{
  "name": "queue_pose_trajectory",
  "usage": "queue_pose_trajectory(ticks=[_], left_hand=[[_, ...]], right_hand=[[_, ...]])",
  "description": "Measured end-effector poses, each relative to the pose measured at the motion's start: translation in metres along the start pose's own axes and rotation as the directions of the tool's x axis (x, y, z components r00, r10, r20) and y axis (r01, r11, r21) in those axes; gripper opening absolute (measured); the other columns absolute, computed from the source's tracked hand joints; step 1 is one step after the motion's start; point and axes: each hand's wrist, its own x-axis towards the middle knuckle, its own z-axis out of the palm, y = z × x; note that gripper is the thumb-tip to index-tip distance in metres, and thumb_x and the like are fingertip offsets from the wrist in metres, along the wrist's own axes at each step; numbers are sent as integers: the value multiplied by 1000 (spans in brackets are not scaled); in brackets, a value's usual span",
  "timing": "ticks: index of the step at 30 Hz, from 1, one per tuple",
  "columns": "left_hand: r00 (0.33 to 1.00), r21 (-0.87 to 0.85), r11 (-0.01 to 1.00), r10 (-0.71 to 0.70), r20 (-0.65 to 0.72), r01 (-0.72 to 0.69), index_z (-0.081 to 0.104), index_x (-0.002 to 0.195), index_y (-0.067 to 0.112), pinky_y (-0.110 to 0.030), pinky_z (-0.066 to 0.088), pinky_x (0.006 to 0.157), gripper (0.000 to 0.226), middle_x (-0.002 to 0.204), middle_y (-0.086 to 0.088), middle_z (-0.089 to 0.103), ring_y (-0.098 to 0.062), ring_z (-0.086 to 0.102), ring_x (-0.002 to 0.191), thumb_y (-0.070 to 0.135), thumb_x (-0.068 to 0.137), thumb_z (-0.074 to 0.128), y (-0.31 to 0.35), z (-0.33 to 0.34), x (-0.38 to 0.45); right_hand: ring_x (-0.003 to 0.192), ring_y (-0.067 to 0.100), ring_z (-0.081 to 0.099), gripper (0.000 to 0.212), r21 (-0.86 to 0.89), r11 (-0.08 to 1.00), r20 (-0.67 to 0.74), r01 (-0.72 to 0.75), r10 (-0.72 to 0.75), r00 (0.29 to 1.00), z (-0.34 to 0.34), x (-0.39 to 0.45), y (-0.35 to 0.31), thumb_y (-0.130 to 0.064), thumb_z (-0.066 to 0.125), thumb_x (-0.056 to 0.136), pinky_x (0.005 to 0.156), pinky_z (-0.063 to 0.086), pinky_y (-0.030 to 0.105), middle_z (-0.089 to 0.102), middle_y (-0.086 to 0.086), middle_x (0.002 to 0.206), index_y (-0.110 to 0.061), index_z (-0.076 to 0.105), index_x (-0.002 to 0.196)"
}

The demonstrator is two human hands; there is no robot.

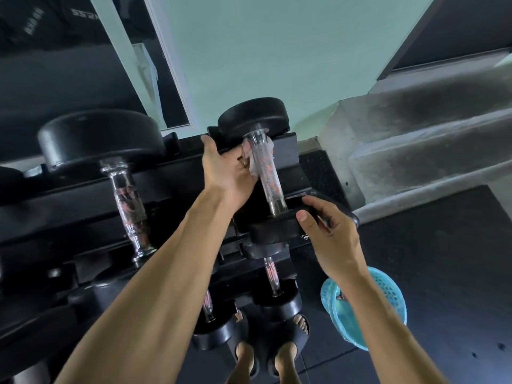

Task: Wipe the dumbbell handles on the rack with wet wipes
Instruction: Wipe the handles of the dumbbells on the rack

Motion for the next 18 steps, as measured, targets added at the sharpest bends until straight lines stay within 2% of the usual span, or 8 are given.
queue_pose_trajectory(ticks=[2, 3, 4, 6, 10, 13, 16, 18], left_hand=[[999, 242, 970, -26, 26, 19, 67, 110, -6, -41, 49, 96, 108, 110, -23, 70, -30, 68, 108, 80, 89, 5, -8, -11, -10], [998, 372, 927, -59, 27, 45, 67, 93, -4, -42, 49, 93, 109, 96, -24, 70, -30, 68, 94, 82, 87, 1, -14, -18, -17], [994, 462, 883, -104, 29, 78, 59, 75, -1, -41, 47, 90, 106, 79, -23, 63, -30, 64, 78, 85, 83, -2, -17, -24, -23], [985, 523, 842, -171, 19, 135, 46, 63, 10, -39, 44, 84, 97, 66, -18, 46, -29, 47, 62, 92, 74, -4, -13, -26, -28], [992, 322, 940, -127, 23, 113, 43, 65, 13, -40, 44, 99, 96, 72, -15, 49, -30, 51, 78, 99, 65, 1, 4, -11, -10], [985, 500, 854, -171, 16, 140, 45, 67, 11, -46, 46, 101, 98, 77, -23, 60, -34, 61, 88, 96, 68, -2, -4, -16, -13], [971, 493, 845, -240, 4, 207, 58, 109, -3, -46, 44, 108, 123, 67, -12, 43, -31, 54, 78, 98, 67, 3, -15, -23, -29], [982, 396, 902, -187, -5, 174, 59, 97, 0, -42, 46, 103, 117, 65, -9, 35, -28, 46, 66, 99, 65, 7, -13, -19, -29]], right_hand=[[112, 3, 62, 25, -16, 1000, -6, 6, -6, 1000, 1, -1, 1, -29, 68, 92, 100, 48, 24, 67, -13, 119, -47, 61, 108], [113, 3, 61, 25, -27, 1000, -7, 10, -10, 1000, 1, -2, 1, -30, 68, 92, 101, 48, 25, 66, -14, 120, -46, 61, 109], [114, 4, 61, 25, -34, 999, -10, 13, -13, 1000, 1, -2, 1, -30, 68, 92, 101, 48, 26, 66, -13, 120, -44, 61, 110], [111, 5, 63, 25, -34, 999, -13, 10, -11, 1000, 1, -2, -1, -28, 68, 92, 99, 49, 24, 67, -12, 118, -45, 61, 109], [90, -10, 59, 26, -50, 999, 14, -19, 20, 1000, -1, -1, -6, -27, 68, 93, 82, 43, 6, 67, -16, 106, -50, 60, 103], [77, -11, 57, 25, -46, 998, 14, -34, 35, 999, -2, -2, -6, -27, 68, 93, 73, 41, 5, 64, -18, 98, -49, 60, 103], [91, -2, 61, 25, -41, 998, 4, -54, 55, 999, 0, -3, -6, -28, 68, 93, 79, 43, 6, 66, -14, 105, -49, 60, 104], [99, 3, 62, 25, -43, 997, 11, -59, 59, 998, -1, -3, -8, -29, 68, 93, 84, 44, 9, 66, -15, 108, -50, 60, 104]])
